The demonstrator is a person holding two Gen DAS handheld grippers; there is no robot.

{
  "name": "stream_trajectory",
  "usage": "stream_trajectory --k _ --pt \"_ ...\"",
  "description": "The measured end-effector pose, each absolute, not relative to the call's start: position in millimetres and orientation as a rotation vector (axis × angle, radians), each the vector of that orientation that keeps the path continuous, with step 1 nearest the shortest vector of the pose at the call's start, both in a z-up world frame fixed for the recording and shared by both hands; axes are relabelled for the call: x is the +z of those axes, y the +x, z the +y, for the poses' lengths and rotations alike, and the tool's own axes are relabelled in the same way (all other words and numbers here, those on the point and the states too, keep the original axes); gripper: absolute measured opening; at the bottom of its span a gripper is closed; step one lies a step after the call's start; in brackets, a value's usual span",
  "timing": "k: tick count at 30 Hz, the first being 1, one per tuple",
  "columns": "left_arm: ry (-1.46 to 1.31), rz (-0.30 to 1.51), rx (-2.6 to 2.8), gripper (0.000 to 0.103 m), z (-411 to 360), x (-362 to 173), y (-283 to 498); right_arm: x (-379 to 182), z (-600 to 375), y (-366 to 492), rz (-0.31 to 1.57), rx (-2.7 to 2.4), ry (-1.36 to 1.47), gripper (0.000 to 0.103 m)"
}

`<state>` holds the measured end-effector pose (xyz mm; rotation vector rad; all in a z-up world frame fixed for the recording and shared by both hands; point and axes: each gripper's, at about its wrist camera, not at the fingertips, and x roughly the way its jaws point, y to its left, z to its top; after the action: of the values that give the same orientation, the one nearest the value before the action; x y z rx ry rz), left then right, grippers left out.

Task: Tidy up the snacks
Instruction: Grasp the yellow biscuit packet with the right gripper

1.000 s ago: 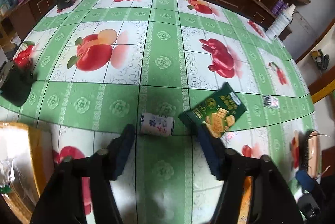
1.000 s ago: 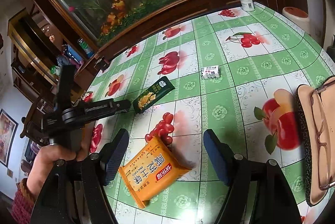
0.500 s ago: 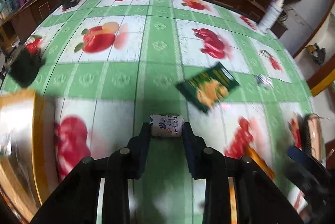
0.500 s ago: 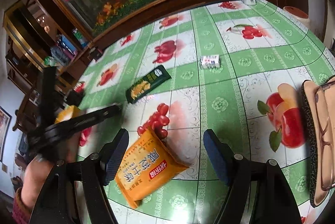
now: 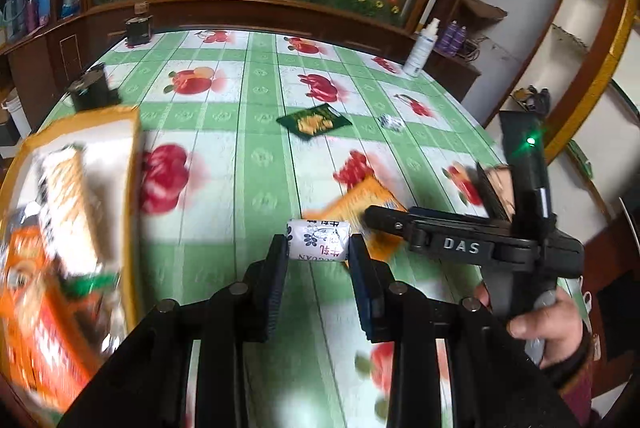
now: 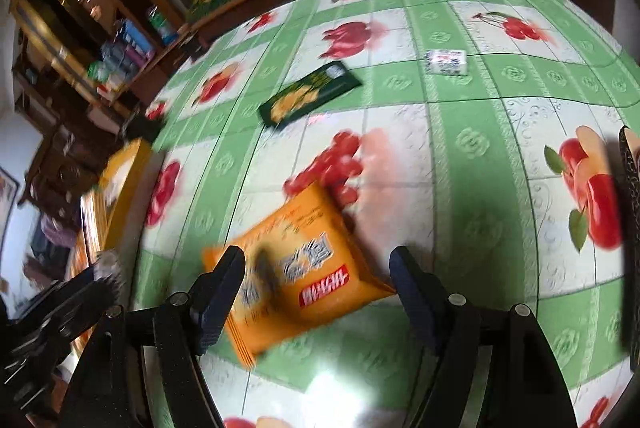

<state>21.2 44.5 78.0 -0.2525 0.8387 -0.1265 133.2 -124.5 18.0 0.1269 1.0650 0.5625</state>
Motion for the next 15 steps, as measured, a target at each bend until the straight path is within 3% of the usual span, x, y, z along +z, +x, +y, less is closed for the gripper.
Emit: stream_trajectory --k 7,11,15 --pt "-0.288 0.82 -0.17 0.03 60 72 -31 19 -111 43 1.054 0.821 0.032 0.081" --pt "-0.284 0.811 -0.179 0.03 62 70 -41 41 -118 38 0.95 0.825 -0.071 0.081" --pt "-0.284 0.813 -0.179 0.03 64 64 -48 51 -119 72 0.851 0.722 -0.149 0.092"
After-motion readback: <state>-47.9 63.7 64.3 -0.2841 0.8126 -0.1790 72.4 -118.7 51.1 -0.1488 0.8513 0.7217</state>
